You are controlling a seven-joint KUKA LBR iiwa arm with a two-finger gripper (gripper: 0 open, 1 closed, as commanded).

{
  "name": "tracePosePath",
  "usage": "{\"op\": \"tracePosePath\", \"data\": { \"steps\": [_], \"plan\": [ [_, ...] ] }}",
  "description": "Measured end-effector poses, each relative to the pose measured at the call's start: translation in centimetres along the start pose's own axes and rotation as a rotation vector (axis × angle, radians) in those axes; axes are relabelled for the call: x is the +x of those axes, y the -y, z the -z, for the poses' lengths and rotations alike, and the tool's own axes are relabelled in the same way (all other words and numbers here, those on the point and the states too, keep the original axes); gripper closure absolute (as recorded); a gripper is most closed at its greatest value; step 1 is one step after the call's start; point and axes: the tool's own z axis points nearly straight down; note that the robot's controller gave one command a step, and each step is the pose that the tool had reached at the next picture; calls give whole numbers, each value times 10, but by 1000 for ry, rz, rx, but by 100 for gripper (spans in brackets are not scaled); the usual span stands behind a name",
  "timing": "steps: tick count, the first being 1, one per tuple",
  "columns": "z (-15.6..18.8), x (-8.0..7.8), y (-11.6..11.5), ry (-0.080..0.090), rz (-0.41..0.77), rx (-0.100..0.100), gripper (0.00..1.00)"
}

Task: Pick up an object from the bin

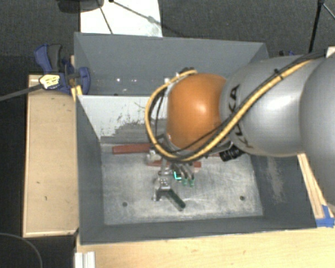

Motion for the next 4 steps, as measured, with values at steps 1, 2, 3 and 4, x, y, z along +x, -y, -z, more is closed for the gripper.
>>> {"op": "tracePosePath", "data": {
  "steps": [1, 2, 3, 4],
  "plan": [
    [4, -2, 1, 7, -4, -1, 0],
    [-20, -20, 33, 10, 28, -3, 0],
    [-80, -66, 52, 14, 31, -4, 100],
    [-81, -65, 52, 11, 27, -3, 0]
  ]
}}
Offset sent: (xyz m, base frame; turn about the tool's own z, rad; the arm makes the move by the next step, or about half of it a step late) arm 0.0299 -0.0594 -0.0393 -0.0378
